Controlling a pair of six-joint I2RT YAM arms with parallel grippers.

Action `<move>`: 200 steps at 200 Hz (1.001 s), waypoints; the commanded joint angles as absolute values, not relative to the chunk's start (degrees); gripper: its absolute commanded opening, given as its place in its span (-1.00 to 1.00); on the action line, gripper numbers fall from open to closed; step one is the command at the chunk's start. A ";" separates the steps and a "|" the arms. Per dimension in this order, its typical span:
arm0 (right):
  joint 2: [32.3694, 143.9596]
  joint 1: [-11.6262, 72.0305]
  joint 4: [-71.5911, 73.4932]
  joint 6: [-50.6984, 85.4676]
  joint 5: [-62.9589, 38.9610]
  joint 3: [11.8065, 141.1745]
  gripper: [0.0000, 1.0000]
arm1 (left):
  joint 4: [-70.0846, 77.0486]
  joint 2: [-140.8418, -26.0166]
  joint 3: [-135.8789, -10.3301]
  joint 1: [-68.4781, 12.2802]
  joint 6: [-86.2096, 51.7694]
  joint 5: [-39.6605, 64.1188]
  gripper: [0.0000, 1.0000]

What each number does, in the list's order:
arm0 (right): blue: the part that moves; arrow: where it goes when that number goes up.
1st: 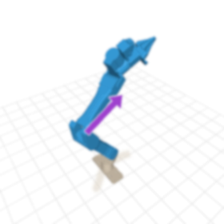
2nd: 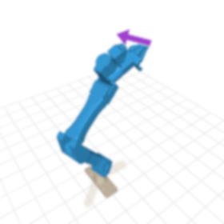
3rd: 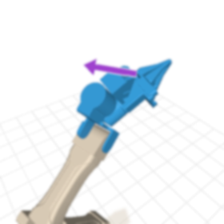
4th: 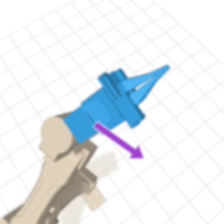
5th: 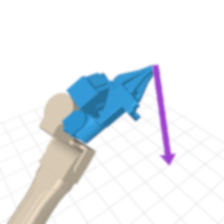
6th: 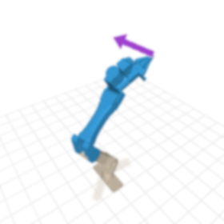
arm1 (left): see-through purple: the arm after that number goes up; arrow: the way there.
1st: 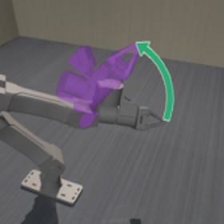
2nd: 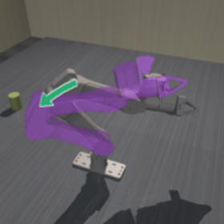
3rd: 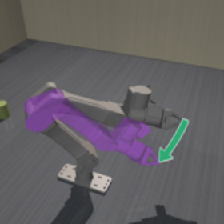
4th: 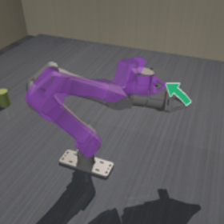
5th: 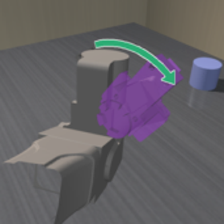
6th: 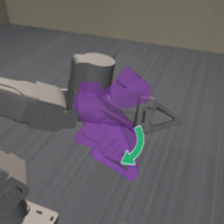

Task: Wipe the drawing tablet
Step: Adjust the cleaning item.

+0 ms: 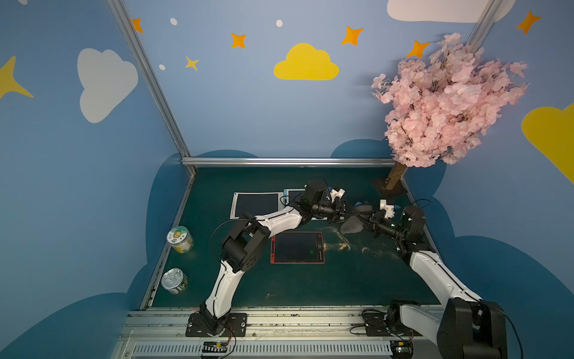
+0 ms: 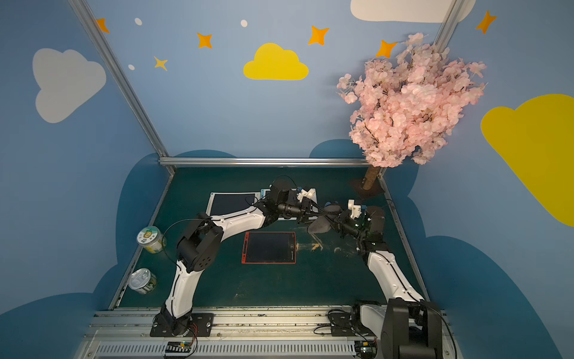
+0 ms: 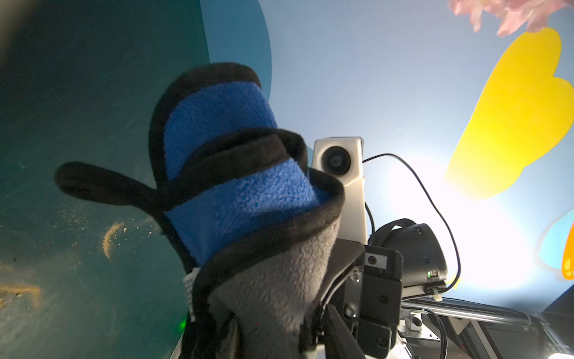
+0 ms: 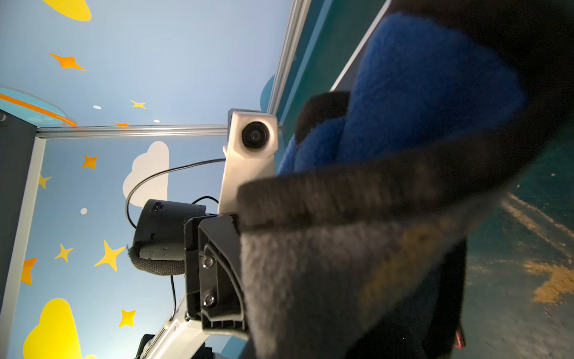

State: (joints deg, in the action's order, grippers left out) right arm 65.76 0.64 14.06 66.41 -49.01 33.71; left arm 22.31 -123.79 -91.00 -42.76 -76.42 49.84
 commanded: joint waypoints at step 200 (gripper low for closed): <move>74.80 16.17 -13.19 38.98 -59.72 50.26 -1.00 | 31.44 -125.35 -93.16 -43.59 -85.03 55.63 -0.16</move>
